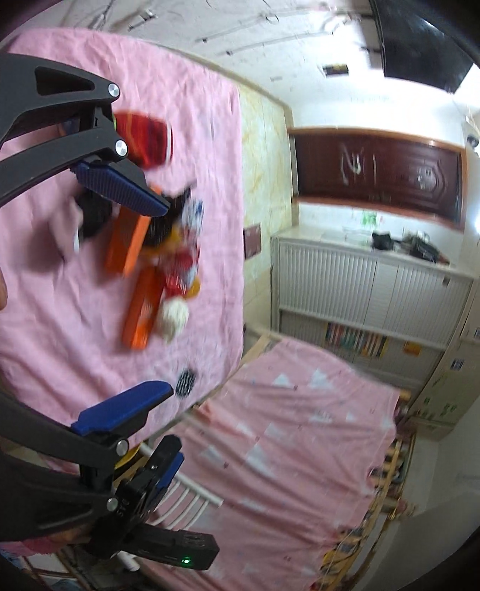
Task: Collect trash
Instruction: 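Move both open tools back over the bed clutter, then grasp the green-and-blue sock with the left tool while the right tool grasps the white paper ball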
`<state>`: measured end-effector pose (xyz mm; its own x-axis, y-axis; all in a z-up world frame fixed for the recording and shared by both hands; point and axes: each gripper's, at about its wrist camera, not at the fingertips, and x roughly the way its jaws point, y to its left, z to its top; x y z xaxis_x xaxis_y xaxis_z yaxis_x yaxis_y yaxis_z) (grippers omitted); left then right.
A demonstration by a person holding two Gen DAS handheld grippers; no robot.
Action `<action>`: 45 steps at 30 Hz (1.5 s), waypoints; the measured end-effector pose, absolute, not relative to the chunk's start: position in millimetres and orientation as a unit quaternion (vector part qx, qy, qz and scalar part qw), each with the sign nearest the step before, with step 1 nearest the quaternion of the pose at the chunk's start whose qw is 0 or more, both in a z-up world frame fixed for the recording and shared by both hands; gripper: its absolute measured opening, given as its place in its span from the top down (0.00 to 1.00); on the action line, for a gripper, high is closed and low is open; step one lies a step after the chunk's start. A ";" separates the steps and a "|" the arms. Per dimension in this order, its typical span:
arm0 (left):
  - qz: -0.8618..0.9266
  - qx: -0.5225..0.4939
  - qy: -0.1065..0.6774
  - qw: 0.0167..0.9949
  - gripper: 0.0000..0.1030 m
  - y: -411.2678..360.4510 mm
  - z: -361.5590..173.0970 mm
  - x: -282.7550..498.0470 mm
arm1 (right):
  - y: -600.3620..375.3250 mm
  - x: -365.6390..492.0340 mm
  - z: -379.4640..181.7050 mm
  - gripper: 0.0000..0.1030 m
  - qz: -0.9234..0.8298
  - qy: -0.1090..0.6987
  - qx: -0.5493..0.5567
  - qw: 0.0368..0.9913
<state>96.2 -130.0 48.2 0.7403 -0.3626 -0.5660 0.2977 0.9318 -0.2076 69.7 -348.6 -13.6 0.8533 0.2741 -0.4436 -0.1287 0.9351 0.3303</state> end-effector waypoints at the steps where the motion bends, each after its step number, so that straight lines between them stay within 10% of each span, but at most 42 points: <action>1: -0.170 -0.054 0.312 0.933 0.19 -123.0 49.0 96.5 | -344.4 73.1 -13.0 0.08 0.110 0.252 0.143 0.951; 35: -0.029 -0.030 0.391 0.920 0.17 -26.5 -36.6 119.0 | -263.3 148.4 -39.8 0.06 0.153 0.342 0.071 0.925; 45: -0.051 -0.031 0.419 0.906 0.69 -31.2 -55.3 125.8 | -249.1 165.1 -49.1 0.06 0.149 0.367 0.039 0.917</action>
<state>125.8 -31.2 -55.3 0.6439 -0.1178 -0.7560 0.0667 0.9930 -0.0980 165.1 -249.1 -49.1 0.6857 0.3027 -0.6619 -0.2454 0.9523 0.1813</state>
